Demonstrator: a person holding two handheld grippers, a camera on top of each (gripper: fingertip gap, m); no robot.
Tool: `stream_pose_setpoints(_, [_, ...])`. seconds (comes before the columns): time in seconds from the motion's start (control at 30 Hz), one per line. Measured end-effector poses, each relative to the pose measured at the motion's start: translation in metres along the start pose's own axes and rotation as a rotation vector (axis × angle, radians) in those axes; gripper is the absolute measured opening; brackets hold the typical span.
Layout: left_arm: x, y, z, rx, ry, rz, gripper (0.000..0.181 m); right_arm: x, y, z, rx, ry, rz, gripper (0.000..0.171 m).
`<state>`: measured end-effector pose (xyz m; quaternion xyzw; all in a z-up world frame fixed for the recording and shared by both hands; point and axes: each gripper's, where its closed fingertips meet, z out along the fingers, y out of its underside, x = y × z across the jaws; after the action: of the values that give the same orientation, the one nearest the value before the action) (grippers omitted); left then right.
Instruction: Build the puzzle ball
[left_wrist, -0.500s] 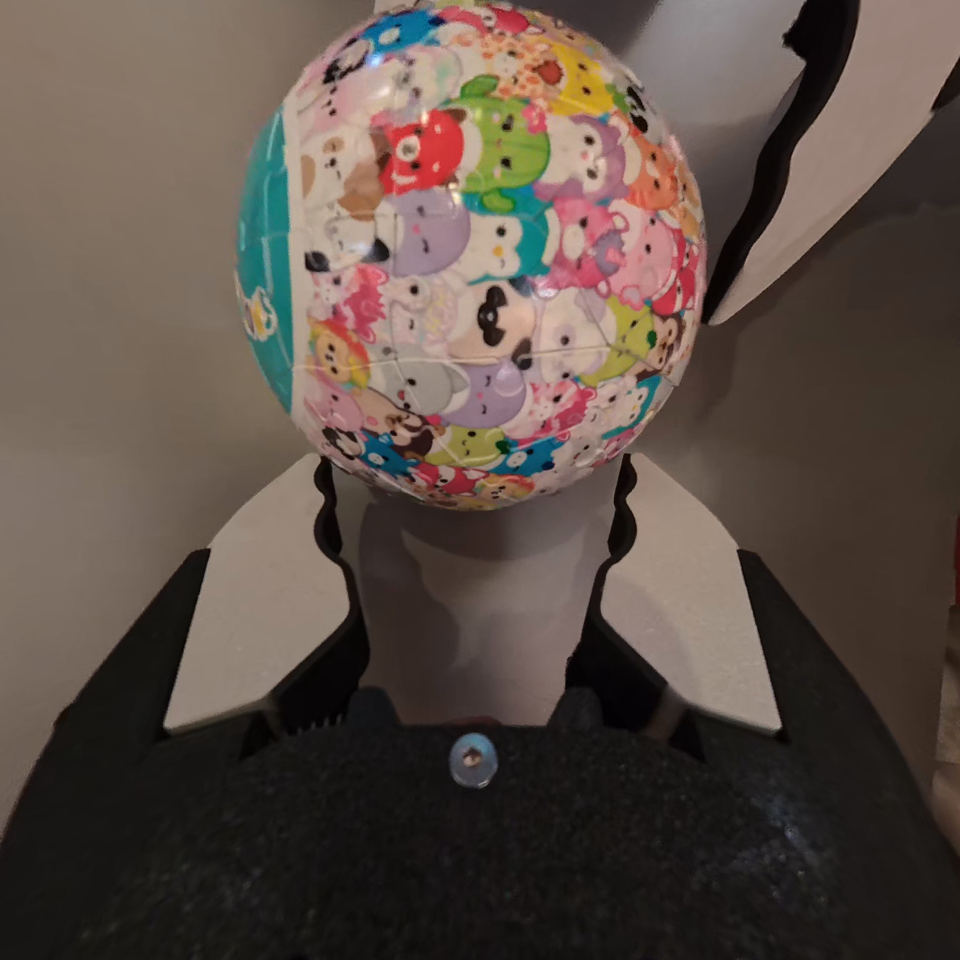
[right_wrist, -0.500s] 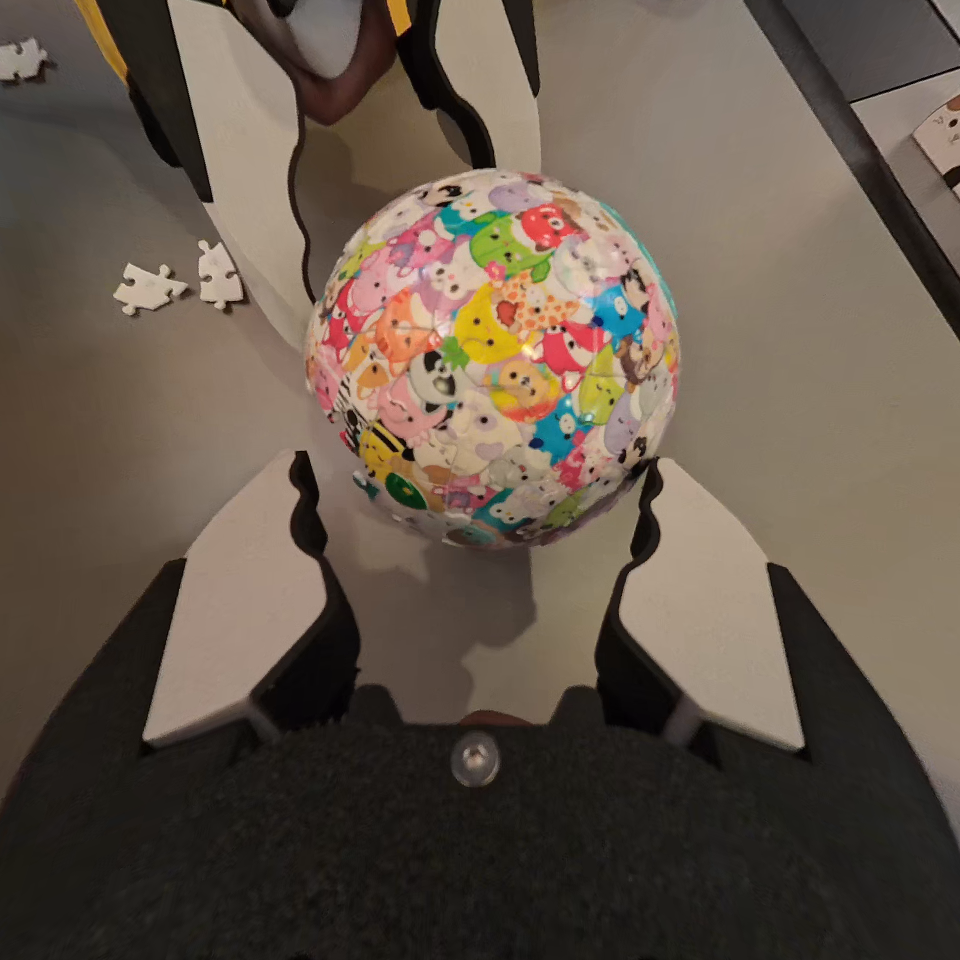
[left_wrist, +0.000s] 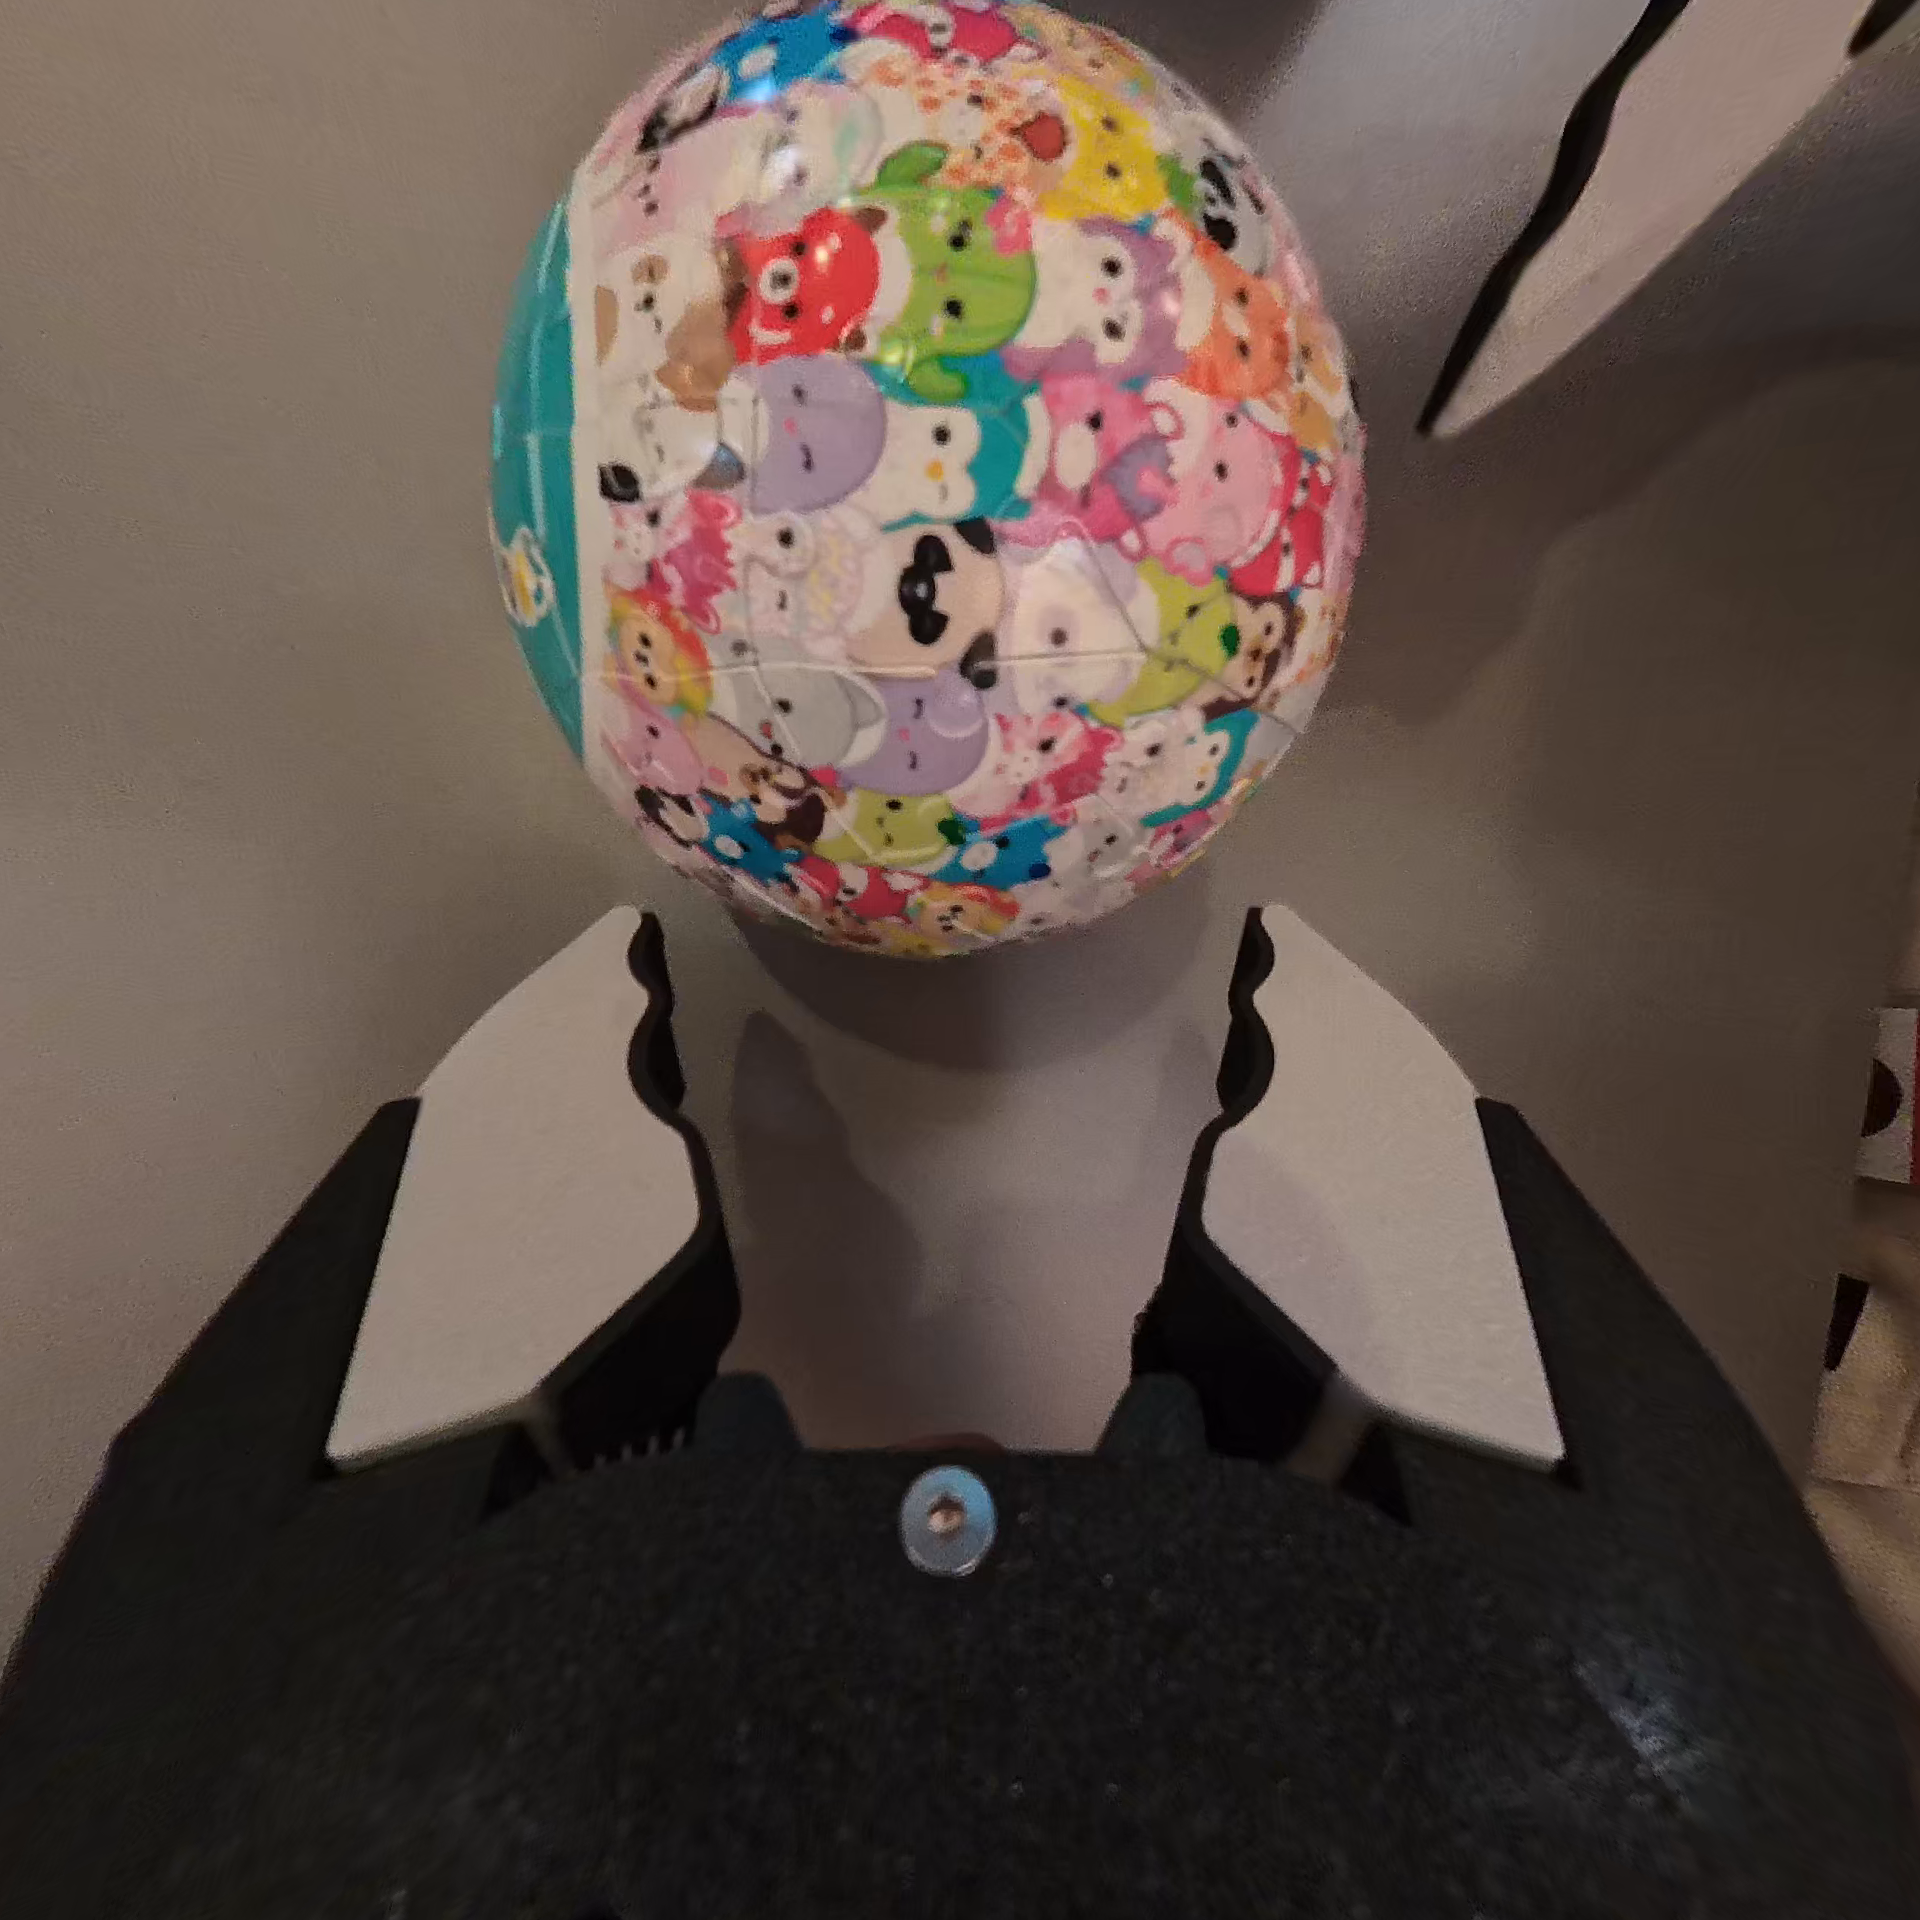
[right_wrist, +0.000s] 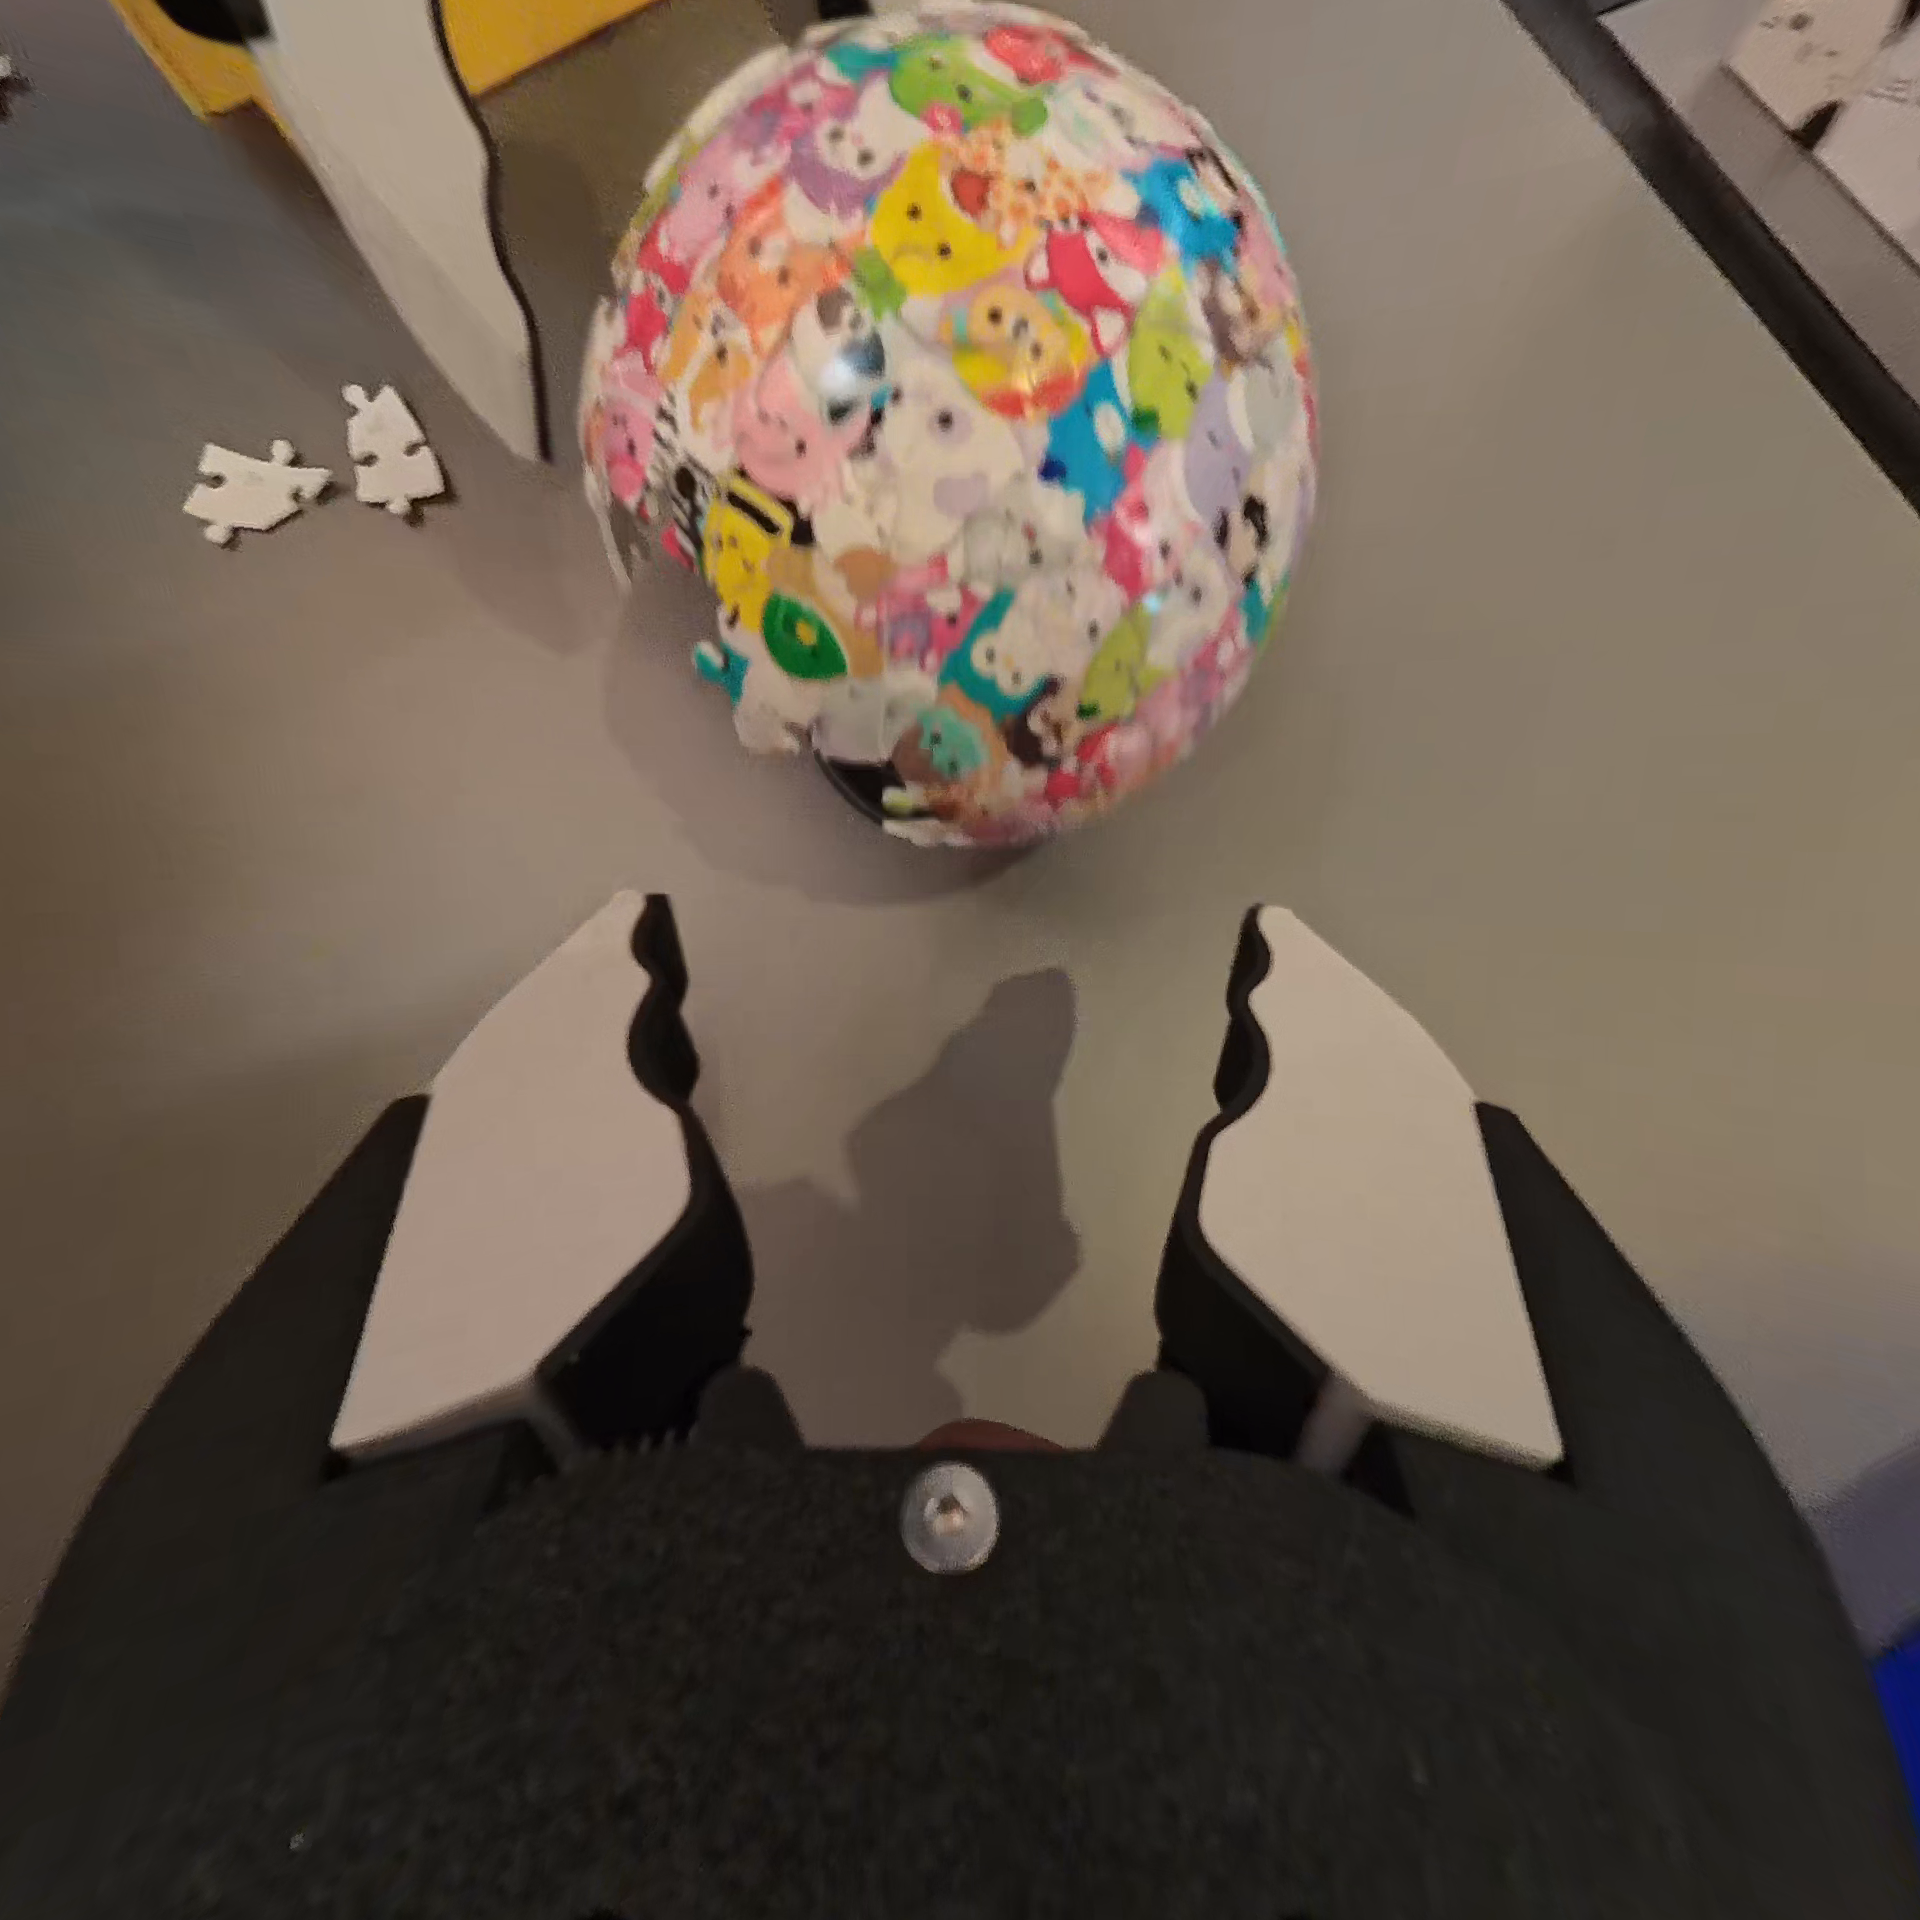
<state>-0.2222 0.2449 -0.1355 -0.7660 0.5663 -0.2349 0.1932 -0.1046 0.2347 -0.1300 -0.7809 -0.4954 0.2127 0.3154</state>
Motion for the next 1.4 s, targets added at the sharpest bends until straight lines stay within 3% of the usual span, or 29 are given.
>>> stream_pose_setpoints(0.17, [0.01,-0.004,-0.033,0.061,-0.083,0.0,0.09,-0.023,0.008,-0.021,0.16,0.107,0.164,0.054])
stream_pose_setpoints(0.33, [0.044,-0.005,-0.071,0.206,-0.23,-0.007,0.058,-0.067,0.001,-0.003,0.239,0.231,0.029,0.043])
stream_pose_setpoints(0.4, [0.062,-0.001,-0.074,0.26,-0.268,-0.015,0.058,-0.077,0.003,0.01,0.196,0.284,-0.053,0.043])
stream_pose_setpoints(0.53, [0.072,0.014,-0.061,0.281,-0.327,-0.062,0.079,-0.078,0.012,0.015,0.107,0.292,-0.115,0.056])
stream_pose_setpoints(0.63, [0.059,0.02,-0.049,0.181,-0.333,-0.045,0.09,-0.049,0.019,-0.004,0.052,0.273,-0.174,0.066])
stream_pose_setpoints(0.8, [0.004,0.013,-0.025,0.016,-0.377,0.079,0.09,0.018,0.004,-0.028,-0.086,0.255,-0.32,0.081])
stream_pose_setpoints(0.9, [-0.005,0.015,-0.006,-0.06,-0.287,0.115,0.096,0.027,0.002,-0.012,-0.197,0.136,-0.508,0.08])
stream_pose_setpoints(1.0, [-0.006,0.018,0.005,-0.096,-0.241,0.162,0.104,0.039,0.017,0.011,-0.297,0.082,-0.603,0.09])
stream_pose_setpoints(1.2, [-0.004,0.011,0.018,-0.087,-0.159,0.171,0.106,0.039,0.002,0.042,-0.203,-0.001,-0.634,0.091])
stream_pose_setpoints(1.4, [-0.007,0.006,0.017,-0.063,-0.066,0.096,0.098,0.032,-0.001,0.044,-0.213,-0.084,-0.621,0.082])
